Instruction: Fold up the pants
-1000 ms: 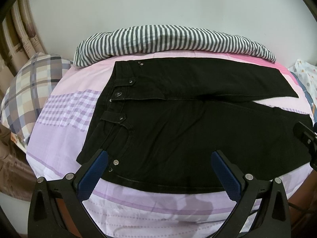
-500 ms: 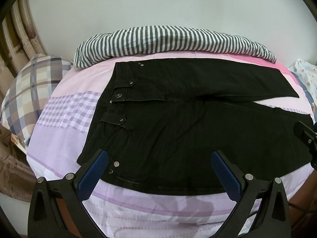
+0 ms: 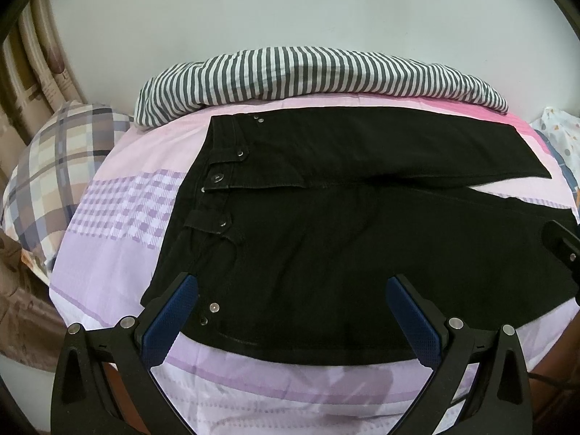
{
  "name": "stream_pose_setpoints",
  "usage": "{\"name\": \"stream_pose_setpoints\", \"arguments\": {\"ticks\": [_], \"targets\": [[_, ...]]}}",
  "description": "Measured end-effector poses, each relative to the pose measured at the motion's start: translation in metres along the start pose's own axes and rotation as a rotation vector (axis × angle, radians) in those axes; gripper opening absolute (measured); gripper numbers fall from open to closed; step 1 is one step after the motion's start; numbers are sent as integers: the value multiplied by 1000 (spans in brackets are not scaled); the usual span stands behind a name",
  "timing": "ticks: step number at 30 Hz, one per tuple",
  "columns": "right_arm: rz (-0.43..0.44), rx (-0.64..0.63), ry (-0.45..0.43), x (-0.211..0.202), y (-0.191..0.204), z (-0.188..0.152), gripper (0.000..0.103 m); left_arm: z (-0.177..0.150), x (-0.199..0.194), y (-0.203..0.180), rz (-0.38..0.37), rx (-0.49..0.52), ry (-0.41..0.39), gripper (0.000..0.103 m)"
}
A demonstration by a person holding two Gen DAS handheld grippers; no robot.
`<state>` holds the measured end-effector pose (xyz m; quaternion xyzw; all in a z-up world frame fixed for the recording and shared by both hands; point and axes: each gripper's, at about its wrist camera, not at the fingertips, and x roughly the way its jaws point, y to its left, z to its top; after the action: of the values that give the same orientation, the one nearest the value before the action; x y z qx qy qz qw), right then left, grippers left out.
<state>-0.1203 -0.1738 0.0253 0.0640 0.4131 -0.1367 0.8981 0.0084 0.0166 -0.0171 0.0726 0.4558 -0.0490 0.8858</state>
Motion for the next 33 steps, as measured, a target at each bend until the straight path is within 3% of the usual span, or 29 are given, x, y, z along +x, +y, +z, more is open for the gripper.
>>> {"name": "stream_pose_setpoints", "arguments": {"ticks": [11, 20, 25, 28, 33], "targets": [[17, 11, 5, 8, -2, 4, 102, 7, 10, -4, 4, 11, 1, 103], [51, 21, 9, 24, -3, 16, 102, 35, 24, 22, -121, -50, -16, 100], [58, 31, 17, 39, -4, 27, 102, 64, 43, 58, -166, -108, -12, 66], [55, 33, 27, 50, -4, 33, 102, 85, 63, 91, -249, -188, 3, 55], [47, 26, 41, 72, 0, 51, 102, 121, 101, 141, -368, -334, 38, 45]]}}
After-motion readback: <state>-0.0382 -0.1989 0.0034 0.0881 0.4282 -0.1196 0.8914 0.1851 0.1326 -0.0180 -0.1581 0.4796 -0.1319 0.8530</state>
